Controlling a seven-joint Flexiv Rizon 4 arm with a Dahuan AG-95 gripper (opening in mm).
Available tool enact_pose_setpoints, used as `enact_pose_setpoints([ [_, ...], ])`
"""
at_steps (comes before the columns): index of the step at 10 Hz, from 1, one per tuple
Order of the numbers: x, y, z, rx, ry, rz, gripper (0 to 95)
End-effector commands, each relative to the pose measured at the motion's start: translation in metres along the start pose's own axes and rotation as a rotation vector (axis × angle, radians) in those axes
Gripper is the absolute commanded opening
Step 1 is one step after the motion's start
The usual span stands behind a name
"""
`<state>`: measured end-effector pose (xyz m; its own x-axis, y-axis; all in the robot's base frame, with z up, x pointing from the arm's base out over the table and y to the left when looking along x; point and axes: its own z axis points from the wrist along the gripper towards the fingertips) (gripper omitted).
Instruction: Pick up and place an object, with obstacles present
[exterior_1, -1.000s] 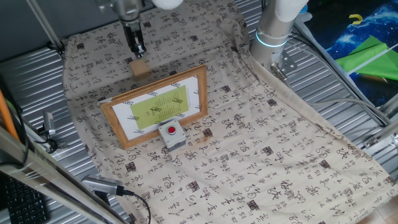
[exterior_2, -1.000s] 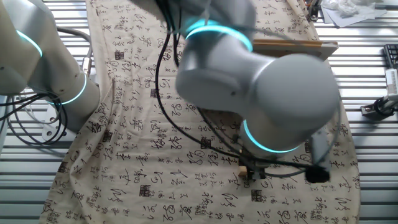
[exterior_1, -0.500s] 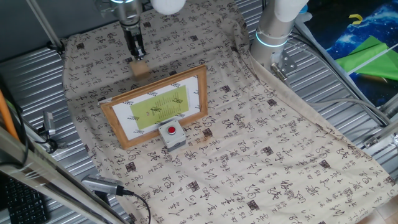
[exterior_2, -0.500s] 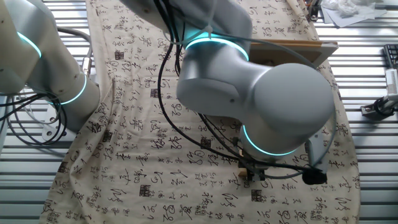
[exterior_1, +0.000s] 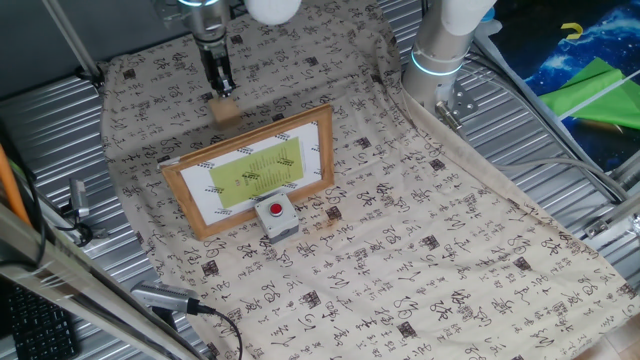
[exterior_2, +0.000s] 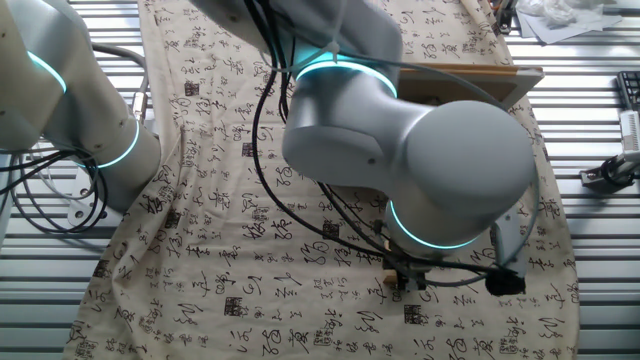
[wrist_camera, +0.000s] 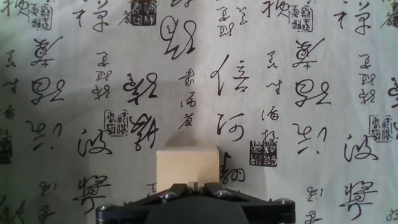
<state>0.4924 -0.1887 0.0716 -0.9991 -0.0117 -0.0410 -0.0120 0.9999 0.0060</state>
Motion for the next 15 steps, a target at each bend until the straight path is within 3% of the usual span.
enact_pose_setpoints([
  [1,0.002,0.0,0.0,0.007,-0.01,-0.022,95.0],
  [3,0.002,0.0,-0.001,0.003,-0.031,-0.026,95.0],
  [9,0.001,0.001,0.001,0.004,-0.041,-0.026,95.0],
  [15,-0.002,0.003,0.022,0.004,-0.052,-0.025,95.0],
])
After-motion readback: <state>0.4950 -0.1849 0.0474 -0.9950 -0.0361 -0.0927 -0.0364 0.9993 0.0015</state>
